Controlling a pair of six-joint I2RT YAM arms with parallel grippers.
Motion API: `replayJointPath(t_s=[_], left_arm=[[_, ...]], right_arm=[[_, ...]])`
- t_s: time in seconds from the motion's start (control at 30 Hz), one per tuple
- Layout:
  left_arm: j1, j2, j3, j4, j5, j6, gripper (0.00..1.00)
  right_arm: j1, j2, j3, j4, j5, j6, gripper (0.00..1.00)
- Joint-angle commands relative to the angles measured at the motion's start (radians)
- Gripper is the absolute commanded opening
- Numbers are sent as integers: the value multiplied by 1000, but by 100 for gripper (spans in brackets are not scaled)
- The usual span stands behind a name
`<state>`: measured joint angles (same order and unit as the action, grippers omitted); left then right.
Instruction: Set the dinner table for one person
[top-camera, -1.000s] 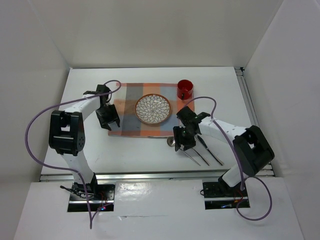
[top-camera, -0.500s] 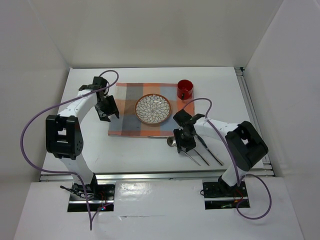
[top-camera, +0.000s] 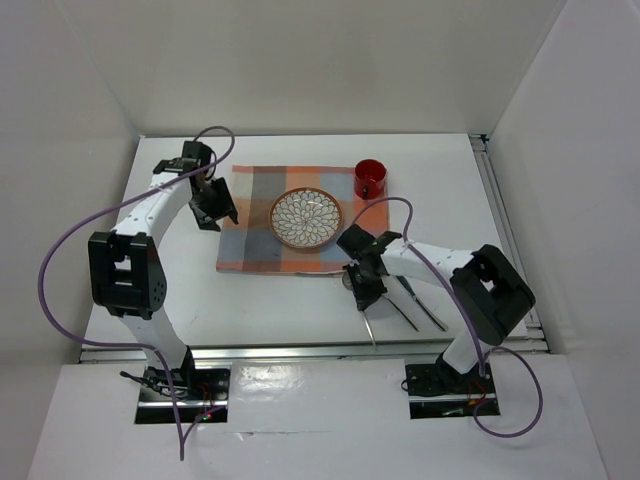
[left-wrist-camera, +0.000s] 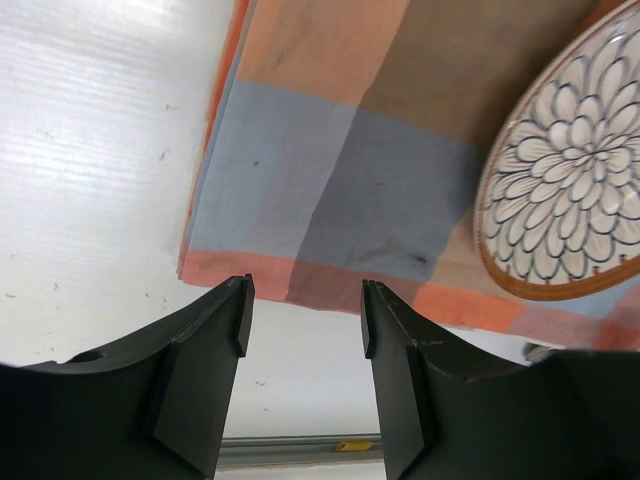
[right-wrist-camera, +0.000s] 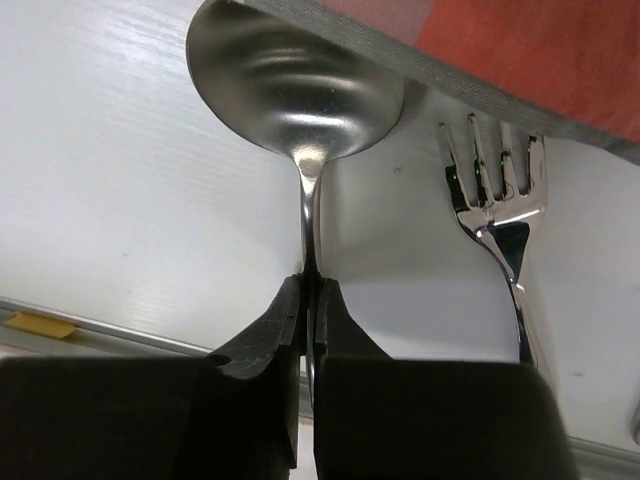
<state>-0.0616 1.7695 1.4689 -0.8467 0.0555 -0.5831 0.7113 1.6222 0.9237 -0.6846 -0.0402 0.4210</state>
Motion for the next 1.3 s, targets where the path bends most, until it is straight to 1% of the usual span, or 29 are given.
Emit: replayJointPath(t_s=[0.0,0.17,0.43,0.5,0.6,0.7,0.77,0.83,0.93,1.03,1.07,1.13,1.27], left_arm=[[-3,-18,67,-18,-8,-14,64],[6,31,114,-37,-8,-23,64],[34,77,114,-12,1,-52,64],[46,104,123,-3,-9,-52,64],[57,143,114,35,-20,-63,64],[68,165,105,35,-20,-63,62],[68,148,76,35,-20,-63,62],[68,111,44,35,-20,-63,62],[68,68,21,35,-29,-54,62],[68,39,-11,35,-17,-54,62],[68,25,-25,35,-17,-54,62],[68,15,-35,44,-17,-54,62],[68,15,-35,44,-17,-43,62]], right_arm=[[7,-68,75,-53,-13,-30,0],[7,-102,147,-115,-32,-62,0],[7,-134,231,-208,-164,-111,0],[7,-143,260,-228,-152,-111,0],[7,-153,303,-228,-83,-59,0],[-76,-102,331,-175,-82,-22,0],[-131,-65,368,-145,-55,-13,0],[-174,2,423,-107,-46,8,0],[-271,129,515,-84,-46,9,0],[-309,198,608,-84,-36,19,0],[-318,244,631,-84,-36,19,0],[-319,284,684,-84,-26,19,0],[-348,343,707,-69,-7,19,0]])
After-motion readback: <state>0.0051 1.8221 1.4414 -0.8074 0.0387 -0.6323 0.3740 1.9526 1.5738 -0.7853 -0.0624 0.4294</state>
